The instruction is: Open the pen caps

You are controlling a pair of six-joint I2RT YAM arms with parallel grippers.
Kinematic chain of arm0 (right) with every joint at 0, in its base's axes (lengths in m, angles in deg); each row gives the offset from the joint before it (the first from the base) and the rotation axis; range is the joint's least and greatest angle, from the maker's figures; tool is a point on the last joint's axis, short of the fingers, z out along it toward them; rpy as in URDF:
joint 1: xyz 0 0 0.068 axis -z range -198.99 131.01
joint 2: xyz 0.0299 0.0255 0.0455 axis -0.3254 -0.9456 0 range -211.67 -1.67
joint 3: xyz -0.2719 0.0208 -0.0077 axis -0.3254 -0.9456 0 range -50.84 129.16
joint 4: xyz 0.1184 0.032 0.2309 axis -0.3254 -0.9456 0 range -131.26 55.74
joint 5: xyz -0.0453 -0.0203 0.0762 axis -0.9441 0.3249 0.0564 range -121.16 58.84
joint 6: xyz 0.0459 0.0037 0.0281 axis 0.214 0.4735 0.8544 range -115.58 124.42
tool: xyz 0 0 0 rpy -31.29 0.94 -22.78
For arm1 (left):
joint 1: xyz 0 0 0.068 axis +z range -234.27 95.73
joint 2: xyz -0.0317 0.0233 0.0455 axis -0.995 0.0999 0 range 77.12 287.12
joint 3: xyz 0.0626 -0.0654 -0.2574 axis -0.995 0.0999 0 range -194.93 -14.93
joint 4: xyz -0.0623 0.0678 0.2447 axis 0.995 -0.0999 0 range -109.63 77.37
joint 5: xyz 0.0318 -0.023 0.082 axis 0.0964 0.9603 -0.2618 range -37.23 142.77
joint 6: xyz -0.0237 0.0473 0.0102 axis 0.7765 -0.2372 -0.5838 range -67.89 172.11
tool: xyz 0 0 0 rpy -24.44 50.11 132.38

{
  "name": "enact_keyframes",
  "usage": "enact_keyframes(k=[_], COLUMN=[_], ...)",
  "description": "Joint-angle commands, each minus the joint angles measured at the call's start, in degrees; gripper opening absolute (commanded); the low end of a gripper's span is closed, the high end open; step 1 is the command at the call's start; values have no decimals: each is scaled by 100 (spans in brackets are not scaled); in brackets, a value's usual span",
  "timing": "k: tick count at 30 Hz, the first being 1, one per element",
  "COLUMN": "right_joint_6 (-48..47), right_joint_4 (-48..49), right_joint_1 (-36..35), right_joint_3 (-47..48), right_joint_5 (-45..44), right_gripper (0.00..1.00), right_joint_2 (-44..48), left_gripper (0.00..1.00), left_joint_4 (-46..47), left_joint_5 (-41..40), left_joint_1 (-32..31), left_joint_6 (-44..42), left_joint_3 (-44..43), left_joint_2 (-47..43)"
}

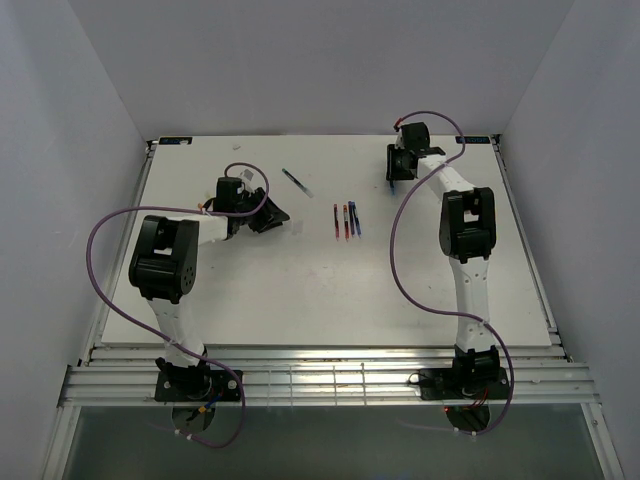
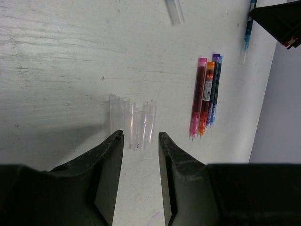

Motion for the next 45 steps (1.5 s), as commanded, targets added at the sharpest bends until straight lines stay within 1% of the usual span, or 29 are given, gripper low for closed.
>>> enact_keyframes(k=[1,3,4,6,10,11,13,14,16,19,20,22,23,24,25,26,27,28,29,30,31,32,33,34,35,37,41,42,45], right_joint_6=[-147,-191,-191,-174,-34,-16,37,46,90,256,422,669,800,1063,1187,1293,1529,1627,1776,1951,2292,2487,2637,2778,3032,3244,3684,3737,3938], right_joint_4=[-71,-159,-212,-309,-441,-441,-423,-441,-423,-406,-388,-231,-126,93,182,270,358,533,648,797,990,1427,1631,1781,1965,2064,2494,2608,2889], right_joint_1=[-160,-231,-248,-292,-301,-293,-301,-293,-293,-293,-293,-293,-293,-301,-319,-336,-389,-415,-442,-520,-591,-670,-844,-951,-1065,-1451,-2137,-2391,-2752], right_joint_3=[301,362,389,511,608,617,678,723,749,478,103,-469,-803,-1476,-1814,-2139,-2760,-3071,-3405,-3747,-4455,-4811,-5119,-5583,-5779,-6270,-6877,-6984,-7353], right_joint_5=[-306,-481,-534,-657,-860,-912,-1035,-1062,-1071,-974,-922,-641,-492,-238,-157,-122,183,299,413,484,676,757,836,958,951,863,390,275,-59], right_gripper=[38,32,27,23,8,8,8,8,8,8,8,8,8,8,8,8,8,8,8,8,8,8,8,8,8,8,8,8,8], right_joint_2=[-150,-238,-264,-352,-379,-327,-230,-90,174,946,1444,2000,2560,2861,3125,3641,3908,4154,4678,4971,5243,5768,6017,6211,6552,6844,7468,7539,7707], left_gripper=[47,47,47,47,49,50,61,63,64,65,65,65,65,65,65,65,64,64,64,64,64,64,64,64,64,64,65,65,65], left_joint_4=[133,142,133,133,133,142,133,133,142,142,133,89,89,89,63,37,28,10,1,-16,-51,-69,-78,-87,-78,62,501,563,748], left_joint_5=[117,99,91,82,126,143,239,292,389,512,582,697,801,855,899,960,1100,1145,1180,1146,1102,1067,1014,883,803,628,697,723,785], left_joint_1=[16,24,16,24,24,24,24,16,16,16,16,7,-2,-28,-89,-116,-160,-238,-309,-405,-667,-835,-1002,-1343,-1486,-1811,-2006,-2041,-2181], left_joint_6=[30,38,39,56,109,126,153,162,188,206,214,223,241,241,206,179,127,100,65,21,-118,-224,-312,-426,-436,-340,107,196,424], left_joint_3=[105,140,149,167,202,211,246,246,307,482,518,606,719,781,851,965,1027,1106,1185,1308,1344,1370,1423,1467,1520,1757,2179,2240,2434], left_joint_2=[-434,-461,-496,-531,-628,-689,-742,-820,-952,-1347,-1462,-1839,-1971,-2094,-2348,-2472,-2587,-2849,-2973,-3088,-3219,-3412,-3501,-3606,-3807,-4002,-4328,-4363,-4355])
